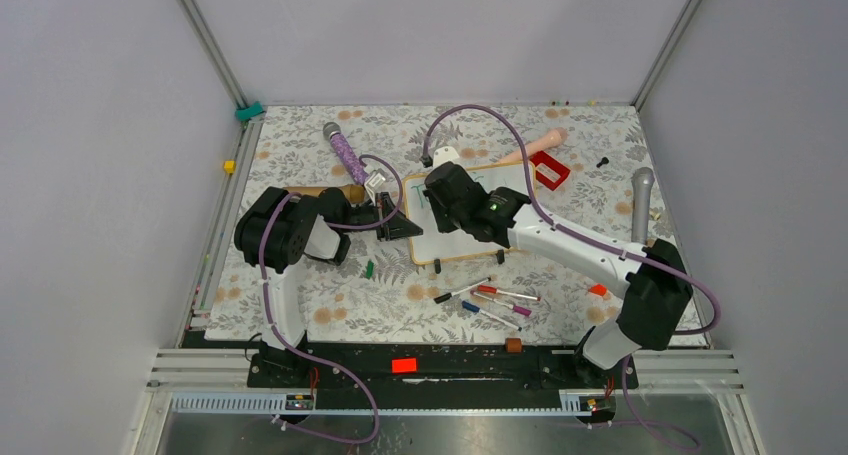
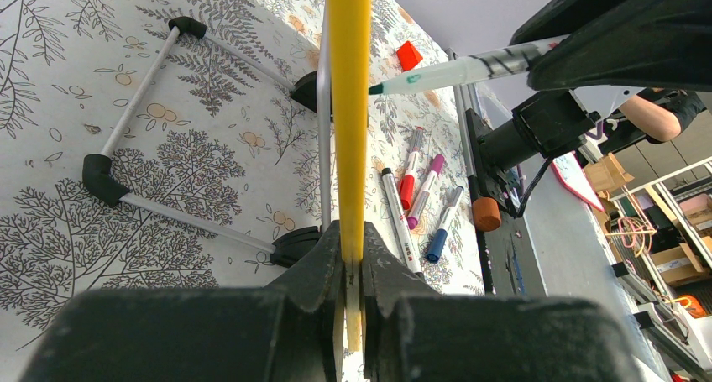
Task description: Write a sentence on the whiteboard
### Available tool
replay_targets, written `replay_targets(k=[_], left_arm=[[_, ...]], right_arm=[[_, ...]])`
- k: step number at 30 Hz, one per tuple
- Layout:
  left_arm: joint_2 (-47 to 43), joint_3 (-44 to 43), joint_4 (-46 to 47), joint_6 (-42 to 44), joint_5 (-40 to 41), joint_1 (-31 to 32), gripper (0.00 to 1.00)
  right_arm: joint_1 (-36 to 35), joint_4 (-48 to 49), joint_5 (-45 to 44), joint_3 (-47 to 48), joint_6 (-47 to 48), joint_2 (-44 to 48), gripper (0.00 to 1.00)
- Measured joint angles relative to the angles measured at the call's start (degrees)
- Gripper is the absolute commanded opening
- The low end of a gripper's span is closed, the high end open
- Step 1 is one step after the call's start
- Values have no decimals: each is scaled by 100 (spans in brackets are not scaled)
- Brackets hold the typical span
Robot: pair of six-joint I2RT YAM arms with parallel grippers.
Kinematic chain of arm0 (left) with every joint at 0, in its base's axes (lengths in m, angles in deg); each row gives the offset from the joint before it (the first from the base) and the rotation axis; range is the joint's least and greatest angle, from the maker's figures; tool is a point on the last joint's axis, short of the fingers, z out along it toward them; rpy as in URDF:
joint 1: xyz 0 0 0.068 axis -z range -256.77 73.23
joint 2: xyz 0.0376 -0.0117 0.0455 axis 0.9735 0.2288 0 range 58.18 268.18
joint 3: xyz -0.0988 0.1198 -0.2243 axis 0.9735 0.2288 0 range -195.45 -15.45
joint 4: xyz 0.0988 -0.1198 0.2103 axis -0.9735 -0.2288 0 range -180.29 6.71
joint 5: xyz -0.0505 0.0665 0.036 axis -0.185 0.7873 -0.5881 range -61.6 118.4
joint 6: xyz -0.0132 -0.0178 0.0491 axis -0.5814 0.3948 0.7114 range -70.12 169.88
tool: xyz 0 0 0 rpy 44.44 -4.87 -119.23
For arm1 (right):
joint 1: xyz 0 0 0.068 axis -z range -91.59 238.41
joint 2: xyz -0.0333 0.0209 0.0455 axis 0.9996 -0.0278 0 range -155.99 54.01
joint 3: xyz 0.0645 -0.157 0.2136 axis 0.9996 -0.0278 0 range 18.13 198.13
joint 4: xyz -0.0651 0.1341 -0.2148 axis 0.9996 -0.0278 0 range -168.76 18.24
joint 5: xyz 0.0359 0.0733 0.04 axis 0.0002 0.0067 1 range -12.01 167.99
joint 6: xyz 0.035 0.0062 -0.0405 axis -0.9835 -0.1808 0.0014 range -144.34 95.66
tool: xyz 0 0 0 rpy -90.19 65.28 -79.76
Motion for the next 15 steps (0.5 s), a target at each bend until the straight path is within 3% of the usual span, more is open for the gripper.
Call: replay_targets(k=[15], left_arm=[[0,0,-9,-2,7,-2,0]], right_arm=[[-24,-13,-168,118,-9,-184,0]])
